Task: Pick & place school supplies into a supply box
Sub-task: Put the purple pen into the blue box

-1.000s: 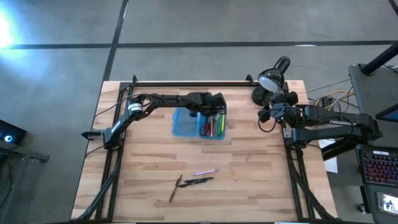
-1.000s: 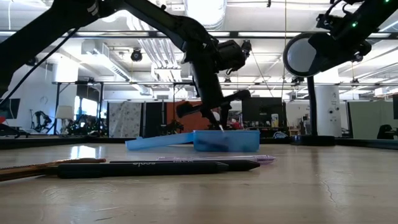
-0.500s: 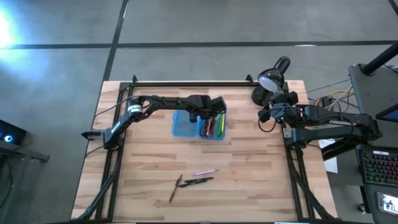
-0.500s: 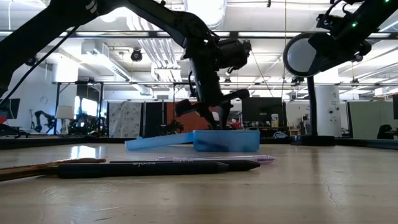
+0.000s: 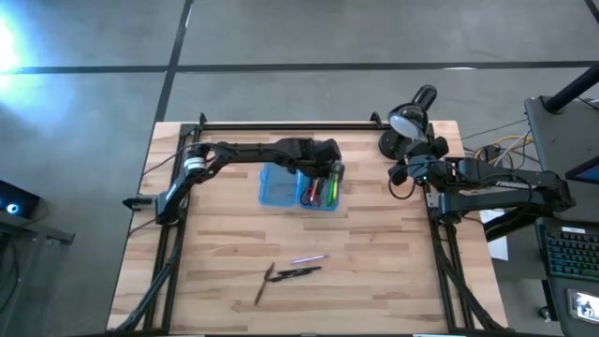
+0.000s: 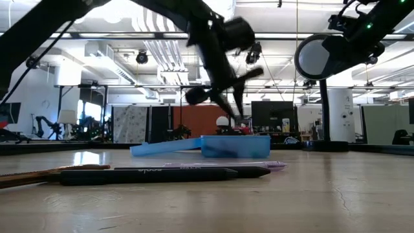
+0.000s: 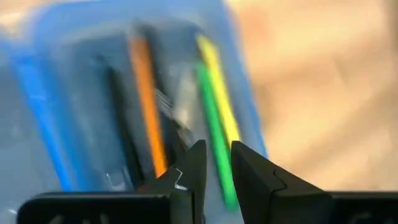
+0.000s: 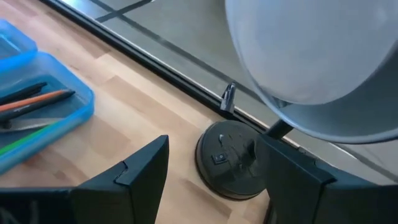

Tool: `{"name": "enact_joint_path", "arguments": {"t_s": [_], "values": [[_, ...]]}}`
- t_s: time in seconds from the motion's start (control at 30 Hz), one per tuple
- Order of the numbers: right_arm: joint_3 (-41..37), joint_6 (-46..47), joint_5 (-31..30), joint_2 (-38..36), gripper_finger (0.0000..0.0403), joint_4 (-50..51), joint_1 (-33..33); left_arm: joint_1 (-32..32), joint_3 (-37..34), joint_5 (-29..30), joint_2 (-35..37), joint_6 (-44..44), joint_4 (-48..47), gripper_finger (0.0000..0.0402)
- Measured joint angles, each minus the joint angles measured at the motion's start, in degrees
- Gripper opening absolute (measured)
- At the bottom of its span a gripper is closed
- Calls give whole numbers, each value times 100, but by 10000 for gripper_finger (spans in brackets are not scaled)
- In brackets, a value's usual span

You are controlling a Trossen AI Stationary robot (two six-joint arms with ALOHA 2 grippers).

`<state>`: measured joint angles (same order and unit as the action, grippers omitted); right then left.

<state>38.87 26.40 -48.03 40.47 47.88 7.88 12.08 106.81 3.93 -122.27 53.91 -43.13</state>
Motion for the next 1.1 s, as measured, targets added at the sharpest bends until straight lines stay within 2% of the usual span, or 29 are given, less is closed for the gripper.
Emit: {"name": "enact_joint_path", "arguments": {"t_s": [0.07, 0.13, 0.3, 0.37, 0.47, 0.57, 0.77, 0.97, 1.1], "values": [[0, -12, 120, -10, 231, -6, 2, -170, -20, -520, 146, -851, -302, 57], [0, -84, 298, -15, 231, -8, 4, -428, -22, -826, 263, -1349, -807, 57], [0, -114, 468, -15, 231, -15, 2, -1338, -42, -895, 277, -2434, -1661, 65], [0, -139, 475, -15, 231, -23, 2, -1690, -62, -880, 268, -2689, -1595, 74], [0, -154, 509, -22, 231, -31, 2, -2081, -182, -849, 262, -2590, -1593, 91], [0, -156, 674, -22, 231, -40, 4, -2305, -344, -558, 250, -2402, -1426, 106], [0, -156, 959, -19, 231, -66, 4, -2706, -588, -383, 250, -2431, -1127, 112], [0, -134, 1208, -19, 231, -64, 4, -2831, -680, 70, 242, -1975, -827, 113], [0, -108, 1235, -19, 231, -66, 2, -2831, -680, 141, 239, -2009, -543, 113]]}}
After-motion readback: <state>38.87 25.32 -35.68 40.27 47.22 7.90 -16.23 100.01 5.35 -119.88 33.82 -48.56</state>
